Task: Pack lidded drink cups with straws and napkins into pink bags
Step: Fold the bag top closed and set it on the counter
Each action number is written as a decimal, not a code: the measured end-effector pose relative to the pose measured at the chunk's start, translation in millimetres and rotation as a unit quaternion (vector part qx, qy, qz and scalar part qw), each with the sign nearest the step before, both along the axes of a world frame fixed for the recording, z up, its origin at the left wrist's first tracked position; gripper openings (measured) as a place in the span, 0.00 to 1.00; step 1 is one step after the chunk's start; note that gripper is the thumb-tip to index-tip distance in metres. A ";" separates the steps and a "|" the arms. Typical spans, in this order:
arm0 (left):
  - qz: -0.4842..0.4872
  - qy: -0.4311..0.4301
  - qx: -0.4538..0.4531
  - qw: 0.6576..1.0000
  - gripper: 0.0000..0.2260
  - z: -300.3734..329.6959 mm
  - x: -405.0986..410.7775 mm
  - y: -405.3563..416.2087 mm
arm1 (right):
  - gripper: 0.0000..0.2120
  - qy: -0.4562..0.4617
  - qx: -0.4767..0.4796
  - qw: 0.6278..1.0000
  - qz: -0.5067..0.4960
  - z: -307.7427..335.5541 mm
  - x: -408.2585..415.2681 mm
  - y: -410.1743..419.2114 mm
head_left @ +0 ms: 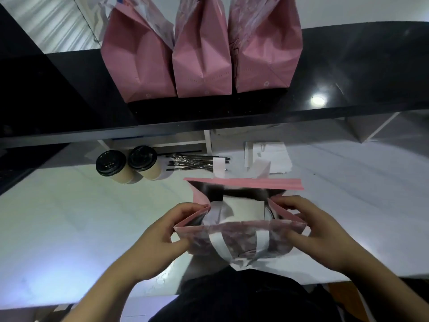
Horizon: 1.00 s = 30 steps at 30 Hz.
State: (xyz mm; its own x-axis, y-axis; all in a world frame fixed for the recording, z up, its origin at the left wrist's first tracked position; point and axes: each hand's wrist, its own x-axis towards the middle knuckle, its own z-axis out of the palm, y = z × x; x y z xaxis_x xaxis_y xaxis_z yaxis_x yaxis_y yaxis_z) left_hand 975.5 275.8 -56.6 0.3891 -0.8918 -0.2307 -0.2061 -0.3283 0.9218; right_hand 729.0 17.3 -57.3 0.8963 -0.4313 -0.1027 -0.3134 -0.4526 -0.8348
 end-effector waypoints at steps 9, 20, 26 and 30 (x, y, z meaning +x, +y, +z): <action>0.127 0.107 -0.011 0.986 0.28 -15.6 6.5 -10.3 | 0.21 -0.091 0.278 0.949 -0.117 -18.1 10.3 -7.0; 0.032 -0.177 -0.023 0.983 0.16 -6.0 20.2 -30.4 | 0.18 -0.058 -0.170 0.981 -0.073 -12.9 22.4 -24.8; -0.009 -0.327 -0.083 0.941 0.22 -8.7 14.2 -34.9 | 0.14 -0.099 -0.337 0.936 -0.012 -23.7 17.6 -23.2; -0.041 -0.342 -0.088 0.935 0.08 -8.1 13.8 -30.9 | 0.10 -0.108 -0.345 0.932 0.014 -22.7 13.4 -24.6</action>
State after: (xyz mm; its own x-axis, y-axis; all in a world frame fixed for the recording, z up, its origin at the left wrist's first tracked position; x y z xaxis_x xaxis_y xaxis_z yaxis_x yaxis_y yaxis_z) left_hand 989.3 244.9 -64.7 0.3204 -0.9258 0.2006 -0.7852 -0.1410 0.6030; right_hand 742.4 -7.3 -79.9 0.8763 -0.3039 0.3738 -0.1520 -0.9107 -0.3840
